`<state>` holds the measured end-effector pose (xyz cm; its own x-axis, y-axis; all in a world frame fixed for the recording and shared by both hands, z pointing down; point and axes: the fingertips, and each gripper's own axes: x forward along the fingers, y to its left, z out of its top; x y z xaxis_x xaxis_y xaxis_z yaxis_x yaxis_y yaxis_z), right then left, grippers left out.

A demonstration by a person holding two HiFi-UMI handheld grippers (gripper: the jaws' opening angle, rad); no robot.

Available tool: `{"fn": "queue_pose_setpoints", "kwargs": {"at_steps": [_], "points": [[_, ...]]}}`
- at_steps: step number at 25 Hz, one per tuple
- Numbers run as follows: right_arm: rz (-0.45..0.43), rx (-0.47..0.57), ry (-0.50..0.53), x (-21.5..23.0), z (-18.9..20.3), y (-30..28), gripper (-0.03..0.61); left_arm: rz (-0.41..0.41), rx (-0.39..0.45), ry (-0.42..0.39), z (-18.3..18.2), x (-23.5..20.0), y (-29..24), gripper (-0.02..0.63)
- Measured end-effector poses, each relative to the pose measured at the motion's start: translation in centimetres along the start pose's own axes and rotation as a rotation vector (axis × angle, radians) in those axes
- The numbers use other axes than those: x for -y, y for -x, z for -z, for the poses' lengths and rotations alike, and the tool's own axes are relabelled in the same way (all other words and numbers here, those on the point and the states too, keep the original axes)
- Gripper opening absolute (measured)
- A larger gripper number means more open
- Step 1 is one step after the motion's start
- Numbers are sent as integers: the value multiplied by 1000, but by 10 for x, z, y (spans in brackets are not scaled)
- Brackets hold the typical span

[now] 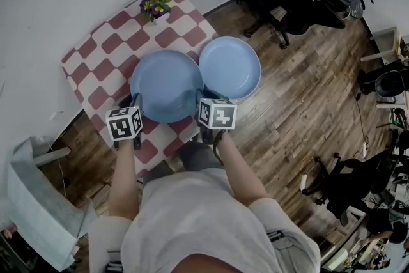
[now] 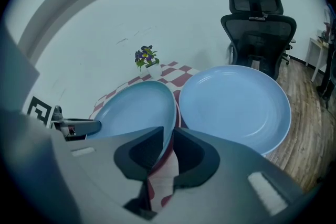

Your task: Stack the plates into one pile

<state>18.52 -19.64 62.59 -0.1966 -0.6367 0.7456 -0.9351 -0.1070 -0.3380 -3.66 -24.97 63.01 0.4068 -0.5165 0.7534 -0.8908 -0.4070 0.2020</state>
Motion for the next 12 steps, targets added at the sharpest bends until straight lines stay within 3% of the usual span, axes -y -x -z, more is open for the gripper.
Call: {"fn": "queue_pose_setpoints", "kwargs": {"at_steps": [7, 9, 12], "points": [[-3, -18, 43, 2, 3, -5, 81, -3, 10, -11, -1, 2, 0, 130], [-19, -19, 62, 1, 3, -5, 91, -32, 38, -16, -5, -2, 2, 167], [-36, 6, 82, -1, -3, -2, 109, -68, 107, -13, -19, -8, 11, 167]]}}
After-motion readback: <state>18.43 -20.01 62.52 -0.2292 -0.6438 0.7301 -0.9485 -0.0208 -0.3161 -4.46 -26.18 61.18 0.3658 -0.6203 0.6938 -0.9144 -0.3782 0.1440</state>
